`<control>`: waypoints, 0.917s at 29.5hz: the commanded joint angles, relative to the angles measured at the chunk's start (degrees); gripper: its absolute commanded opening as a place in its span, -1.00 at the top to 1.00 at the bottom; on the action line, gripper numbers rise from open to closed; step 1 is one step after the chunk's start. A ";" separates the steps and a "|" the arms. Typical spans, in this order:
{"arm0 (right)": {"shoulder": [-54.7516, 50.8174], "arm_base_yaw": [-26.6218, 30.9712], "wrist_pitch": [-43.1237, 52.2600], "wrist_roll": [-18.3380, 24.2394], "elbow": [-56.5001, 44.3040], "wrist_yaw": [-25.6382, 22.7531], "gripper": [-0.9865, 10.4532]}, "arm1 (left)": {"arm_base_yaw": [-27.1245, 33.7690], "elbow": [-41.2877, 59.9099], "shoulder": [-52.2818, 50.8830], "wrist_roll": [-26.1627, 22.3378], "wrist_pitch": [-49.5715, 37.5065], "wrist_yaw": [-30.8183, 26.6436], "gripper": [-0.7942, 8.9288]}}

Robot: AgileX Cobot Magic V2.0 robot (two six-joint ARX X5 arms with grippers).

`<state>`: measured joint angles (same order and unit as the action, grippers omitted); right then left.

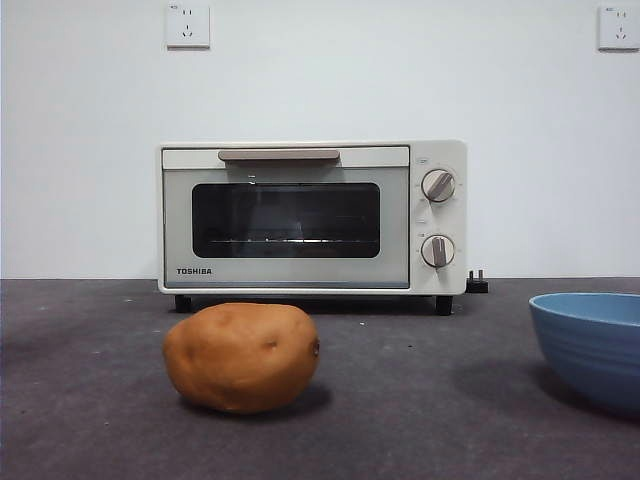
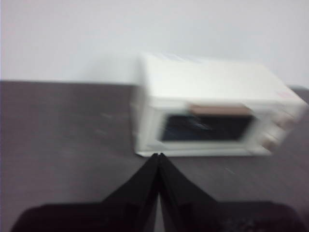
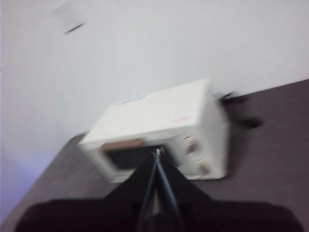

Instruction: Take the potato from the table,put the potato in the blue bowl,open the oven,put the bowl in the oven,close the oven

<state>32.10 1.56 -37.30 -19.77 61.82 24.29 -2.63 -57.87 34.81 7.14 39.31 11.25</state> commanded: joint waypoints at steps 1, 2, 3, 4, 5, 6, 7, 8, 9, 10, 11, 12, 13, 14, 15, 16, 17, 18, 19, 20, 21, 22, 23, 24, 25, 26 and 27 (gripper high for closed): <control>5.55 -0.07 1.07 -0.37 0.90 8.85 0.84 | -2.21 -0.37 2.16 -1.55 0.42 5.42 0.85; 7.61 -0.13 1.03 0.39 1.33 11.17 0.84 | -2.97 -0.39 2.93 -1.55 0.52 6.51 0.85; 10.08 -0.35 0.83 1.38 1.88 13.22 0.84 | -3.87 -0.39 3.82 -1.55 0.55 7.98 0.85; 12.35 -0.85 0.66 2.23 2.34 14.23 0.84 | -4.72 -0.39 4.72 -1.55 0.55 9.44 0.85; 14.14 -1.62 0.57 2.60 2.69 14.32 0.84 | -5.40 -0.39 5.46 -1.55 0.55 10.78 0.85; 16.22 -2.80 0.52 3.30 3.02 14.27 0.83 | -6.14 -0.39 6.27 -1.55 0.66 12.13 0.85; 18.14 -4.31 0.39 3.93 3.41 13.73 0.83 | -6.80 -0.42 7.02 -1.55 0.98 13.35 0.85; 19.61 -5.70 -0.22 4.02 3.72 12.74 0.82 | -7.26 -0.42 7.67 -1.55 1.49 14.10 0.85; 21.59 -7.45 -0.74 4.63 4.07 11.50 0.82 | -7.65 -0.42 8.46 -1.60 2.32 14.69 0.85; 23.47 -9.25 -1.46 6.08 4.37 10.29 0.81 | -7.89 -0.42 9.03 -1.64 3.41 14.78 0.85; 25.05 -10.78 -2.12 7.48 4.66 9.03 0.81 | -8.02 -0.42 9.64 -1.73 4.37 14.75 0.85; 26.99 -12.59 -2.62 9.53 4.96 7.65 0.75 | -8.13 -0.42 10.36 -2.12 5.38 14.75 0.85; 28.89 -14.47 -2.97 11.58 5.29 6.23 0.65 | -8.20 -0.42 10.95 -2.75 6.43 14.80 0.85; 30.58 -16.20 -3.19 12.79 5.60 4.94 0.58 | -8.20 -0.42 11.47 -3.08 7.30 14.80 0.85; 32.59 -18.40 -3.26 13.64 6.01 3.65 0.52 | -8.20 -0.42 11.89 -3.28 8.31 14.75 0.85; 34.56 -20.63 -3.21 14.36 6.40 2.75 0.48 | -8.20 -0.42 12.17 -3.50 9.35 14.75 0.85; 36.20 -22.45 -3.13 14.47 6.67 2.25 0.48 | -8.20 -0.42 12.28 -4.00 10.21 14.75 0.85; 37.99 -24.17 -3.13 14.45 7.04 1.75 0.48 | -8.20 -0.42 12.28 -4.76 11.02 14.71 0.85; 39.78 -25.51 -3.17 14.47 7.41 1.29 0.48 | -8.20 -0.42 12.26 -5.40 11.82 14.71 0.85; 41.22 -26.38 -3.28 14.47 7.78 0.83 0.48 | -8.20 -0.42 12.22 -5.88 12.41 14.71 0.85; 42.77 -27.28 -3.45 14.58 8.20 0.52 0.48 | -8.20 -0.42 12.24 -6.34 12.98 14.71 0.85; 44.15 -28.13 -3.54 15.10 8.57 0.57 0.45 | -8.20 -0.42 12.24 -6.60 13.44 14.71 0.85; 45.62 -29.33 -3.74 15.89 9.03 0.52 0.35 | -8.20 -0.42 12.24 -7.04 13.84 14.71 0.85; 46.95 -30.62 -3.91 16.28 9.49 0.22 0.21 | -8.20 -0.42 12.22 -7.43 14.16 14.71 0.85; 48.11 -31.71 -4.11 16.55 9.94 0.09 0.09 | -8.20 -0.42 12.11 -7.63 14.49 14.71 0.85; 49.96 -33.38 -4.66 17.20 10.84 -0.48 -0.12 | -8.20 -0.42 12.02 -7.67 15.06 14.73 0.85; 51.32 -34.62 -4.79 17.79 11.47 -1.44 -0.24 | -8.20 -0.42 12.02 -7.67 15.39 14.71 0.85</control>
<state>83.24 -32.86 -42.11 -3.25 73.01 22.76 -10.66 -58.00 47.11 0.56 54.81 25.74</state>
